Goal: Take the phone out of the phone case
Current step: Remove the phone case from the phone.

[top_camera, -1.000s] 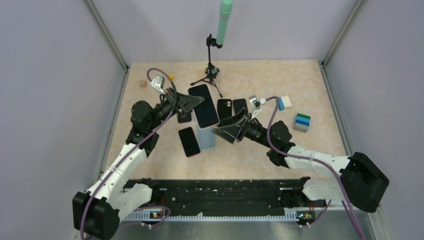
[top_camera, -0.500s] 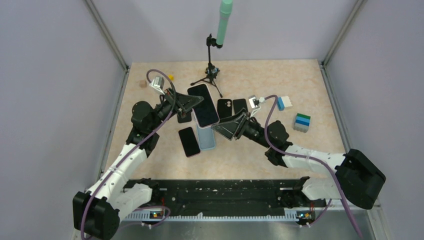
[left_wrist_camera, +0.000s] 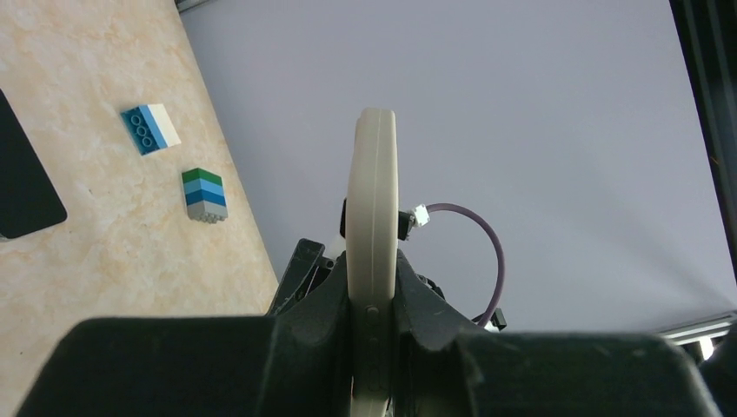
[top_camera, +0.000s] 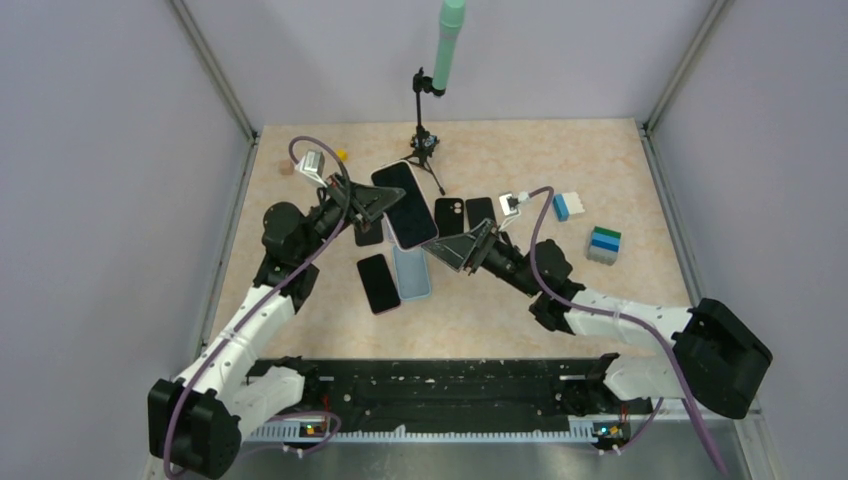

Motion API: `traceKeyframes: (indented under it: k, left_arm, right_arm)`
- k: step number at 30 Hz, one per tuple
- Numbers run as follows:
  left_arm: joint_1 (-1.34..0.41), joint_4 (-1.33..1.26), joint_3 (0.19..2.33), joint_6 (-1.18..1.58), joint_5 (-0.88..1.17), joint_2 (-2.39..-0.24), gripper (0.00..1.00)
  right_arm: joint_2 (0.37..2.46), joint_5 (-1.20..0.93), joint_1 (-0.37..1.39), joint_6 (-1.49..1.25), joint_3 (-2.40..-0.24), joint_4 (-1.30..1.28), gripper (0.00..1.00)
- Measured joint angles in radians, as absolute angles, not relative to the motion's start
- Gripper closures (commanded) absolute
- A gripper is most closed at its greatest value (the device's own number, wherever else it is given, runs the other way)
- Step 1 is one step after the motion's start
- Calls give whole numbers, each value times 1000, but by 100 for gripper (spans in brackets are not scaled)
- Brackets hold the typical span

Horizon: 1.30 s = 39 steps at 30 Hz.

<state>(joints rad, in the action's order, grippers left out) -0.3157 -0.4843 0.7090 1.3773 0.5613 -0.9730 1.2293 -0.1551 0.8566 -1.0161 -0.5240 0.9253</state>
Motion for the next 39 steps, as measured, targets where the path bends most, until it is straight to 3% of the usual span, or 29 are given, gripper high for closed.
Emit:
traceKeyframes:
  k: [13,23,39]
  left_arm:
    - [-283,-740,677,1527,554,-1088,100]
    - [-266,-756,656,1587,494,-1119,100]
    - [-315,-512,691,1430,576,-1069,100]
  right_arm:
    - [1238,-36,857,-1058,-673,651,48]
    - [1290,44,859,-1005,-766,506,49]
    - [1080,-134,772,-820,-594,519,35]
